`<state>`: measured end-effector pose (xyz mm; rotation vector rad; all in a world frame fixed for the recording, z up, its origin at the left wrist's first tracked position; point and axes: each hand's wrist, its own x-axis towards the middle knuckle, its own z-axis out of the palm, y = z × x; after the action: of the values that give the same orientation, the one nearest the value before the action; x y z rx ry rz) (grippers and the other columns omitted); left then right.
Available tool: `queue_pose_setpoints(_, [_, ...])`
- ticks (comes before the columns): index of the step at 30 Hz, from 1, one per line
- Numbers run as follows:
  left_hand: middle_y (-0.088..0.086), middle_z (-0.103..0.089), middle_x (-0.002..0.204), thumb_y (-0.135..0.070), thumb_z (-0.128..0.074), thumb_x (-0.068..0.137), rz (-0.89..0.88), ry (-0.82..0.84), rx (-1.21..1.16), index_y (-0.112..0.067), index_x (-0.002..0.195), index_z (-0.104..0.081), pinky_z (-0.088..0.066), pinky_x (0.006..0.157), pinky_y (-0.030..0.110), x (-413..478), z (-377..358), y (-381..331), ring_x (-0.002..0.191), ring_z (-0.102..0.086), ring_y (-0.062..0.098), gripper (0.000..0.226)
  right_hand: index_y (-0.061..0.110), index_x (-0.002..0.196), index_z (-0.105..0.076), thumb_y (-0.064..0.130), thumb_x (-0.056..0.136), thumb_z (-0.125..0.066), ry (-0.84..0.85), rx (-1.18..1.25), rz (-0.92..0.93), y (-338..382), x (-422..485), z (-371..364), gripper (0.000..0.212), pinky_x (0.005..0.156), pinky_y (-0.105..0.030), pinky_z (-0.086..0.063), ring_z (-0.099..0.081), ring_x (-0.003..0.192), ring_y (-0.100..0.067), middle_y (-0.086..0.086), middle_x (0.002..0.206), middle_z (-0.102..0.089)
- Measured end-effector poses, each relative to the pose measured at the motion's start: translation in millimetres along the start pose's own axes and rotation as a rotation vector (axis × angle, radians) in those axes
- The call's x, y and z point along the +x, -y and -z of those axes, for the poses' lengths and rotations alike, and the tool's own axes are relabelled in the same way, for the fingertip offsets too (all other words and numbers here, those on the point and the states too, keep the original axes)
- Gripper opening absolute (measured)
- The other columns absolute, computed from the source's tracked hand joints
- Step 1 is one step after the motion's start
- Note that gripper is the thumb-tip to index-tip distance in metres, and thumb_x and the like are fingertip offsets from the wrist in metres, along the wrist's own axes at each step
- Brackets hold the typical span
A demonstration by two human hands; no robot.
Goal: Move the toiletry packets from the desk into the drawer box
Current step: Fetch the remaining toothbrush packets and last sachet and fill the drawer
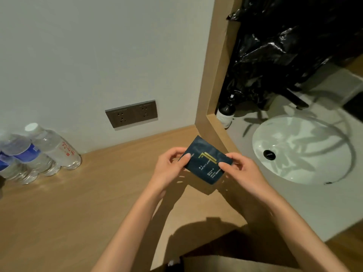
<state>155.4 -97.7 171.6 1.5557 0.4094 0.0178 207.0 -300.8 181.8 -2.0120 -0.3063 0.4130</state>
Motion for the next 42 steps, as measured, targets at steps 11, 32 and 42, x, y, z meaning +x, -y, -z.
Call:
queue_pose_setpoints(11, [-0.008,-0.068,0.098,-0.026,-0.056,0.094,-0.164,0.16,0.176,-0.025,0.099,-0.069,-0.049,0.081,0.028,-87.2,-143.0,-24.2,0.096,-0.06,0.012,0.014,0.017,0.092,-0.068,0.01,0.089,-0.064,-0.256,0.13,-0.049,-45.6,-141.7,126.6,0.009,0.06,-0.026,-0.053,-0.06,0.052,-0.009,-0.007,0.079,-0.069])
queue_pose_setpoints(32, [-0.004,-0.067,0.07,-0.015,-0.062,0.091,-0.165,0.59,0.195,-0.014,0.09,-0.068,-0.048,0.051,0.011,-172.2,-505.6,-16.8,0.055,-0.058,-0.006,0.006,0.008,0.094,-0.068,0.01,0.09,-0.062,-0.681,0.263,-0.231,-203.1,-348.8,371.1,0.007,0.053,-0.02,-0.05,-0.062,0.049,-0.008,-0.002,0.066,-0.069])
queue_pose_setpoints(42, [-0.004,-0.074,0.072,-0.015,-0.066,0.088,-0.003,0.659,0.033,-0.023,0.104,-0.062,-0.057,0.06,0.02,-100.8,-672.7,-26.7,0.061,-0.067,0.008,0.019,0.009,0.097,-0.065,0.014,0.091,-0.062,-0.778,0.343,-0.294,-274.2,-301.3,526.6,0.008,0.057,-0.019,-0.055,-0.067,0.055,-0.008,-0.006,0.076,-0.072])
